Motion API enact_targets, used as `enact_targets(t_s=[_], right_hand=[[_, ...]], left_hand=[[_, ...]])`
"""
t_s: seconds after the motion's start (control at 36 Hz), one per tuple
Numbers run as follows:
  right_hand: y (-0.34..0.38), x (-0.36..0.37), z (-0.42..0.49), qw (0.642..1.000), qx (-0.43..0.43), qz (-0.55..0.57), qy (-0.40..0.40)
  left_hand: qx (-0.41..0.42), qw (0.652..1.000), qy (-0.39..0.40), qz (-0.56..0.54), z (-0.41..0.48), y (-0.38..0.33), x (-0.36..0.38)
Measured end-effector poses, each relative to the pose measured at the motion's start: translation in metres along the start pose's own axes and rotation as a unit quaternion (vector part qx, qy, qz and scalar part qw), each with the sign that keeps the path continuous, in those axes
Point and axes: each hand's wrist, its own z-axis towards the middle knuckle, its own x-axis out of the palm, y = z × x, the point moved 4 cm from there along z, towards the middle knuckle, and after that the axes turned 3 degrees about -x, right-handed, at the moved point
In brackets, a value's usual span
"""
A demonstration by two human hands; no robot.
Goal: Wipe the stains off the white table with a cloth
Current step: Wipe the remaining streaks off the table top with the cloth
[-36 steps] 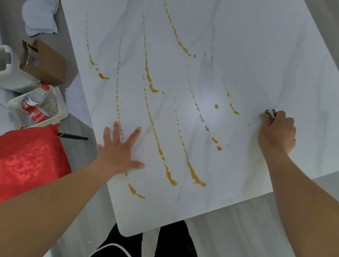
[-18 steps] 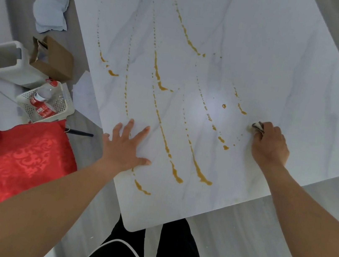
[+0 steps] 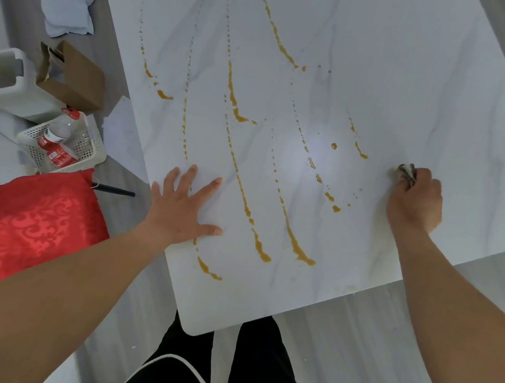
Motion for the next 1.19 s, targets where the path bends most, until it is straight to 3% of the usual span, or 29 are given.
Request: enact_targets(t_s=[0.08, 0.22, 0.28, 0.33, 0.44, 0.47, 0.56, 0.61, 0.75, 0.92, 0.94, 1.06, 1.08, 1.19], right_hand=[[0.007, 0.005, -0.005, 1.0, 0.002, -0.017, 0.008], [0.023, 0.021, -0.034, 0.969, -0.234, -0.074, 0.035], [0.021, 0.022, -0.037, 0.958, -0.27, -0.086, 0.052], [0.019, 0.019, -0.033, 0.962, -0.254, -0.084, 0.054], [0.018, 0.014, -0.03, 0.996, -0.073, -0.03, 0.033], [0.023, 0.017, -0.036, 0.996, -0.073, -0.041, 0.04], [0.036, 0.03, -0.064, 0.964, -0.239, -0.086, 0.077], [0.033, 0.034, -0.071, 0.949, -0.292, -0.088, 0.086], [0.025, 0.029, -0.068, 0.997, -0.065, -0.005, 0.029], [0.044, 0.045, -0.099, 0.948, -0.296, -0.081, 0.09], [0.044, 0.044, -0.097, 0.951, -0.286, -0.078, 0.094], [0.038, 0.037, -0.09, 0.995, -0.081, -0.001, 0.051], [0.042, 0.038, -0.096, 0.996, -0.07, -0.006, 0.052], [0.06, 0.049, -0.125, 0.968, -0.208, -0.012, 0.143]], left_hand=[[-0.001, 1.0, 0.0, 0.007, 0.0, 0.0, 0.0], [-0.002, 1.0, 0.003, 0.015, 0.0, 0.0, 0.001], [-0.002, 1.0, 0.003, 0.015, 0.0, 0.0, 0.001], [0.001, 1.0, 0.003, 0.014, 0.001, 0.0, 0.003], [0.001, 1.0, 0.003, 0.023, 0.0, 0.0, 0.003], [0.001, 1.0, 0.003, 0.023, 0.0, 0.0, 0.002], [0.004, 1.0, -0.002, 0.022, -0.001, -0.001, 0.001], [0.005, 1.0, -0.001, 0.024, -0.002, -0.001, 0.0], [0.005, 1.0, -0.002, 0.021, -0.001, 0.0, 0.002], [0.005, 1.0, 0.001, 0.023, 0.0, 0.001, 0.003], [0.005, 1.0, 0.001, 0.022, 0.0, 0.001, 0.003], [0.003, 1.0, 0.009, 0.023, -0.001, 0.001, 0.003], [0.003, 1.0, 0.009, 0.021, -0.001, 0.001, 0.003], [0.005, 1.0, 0.01, 0.022, -0.001, 0.001, 0.003]])
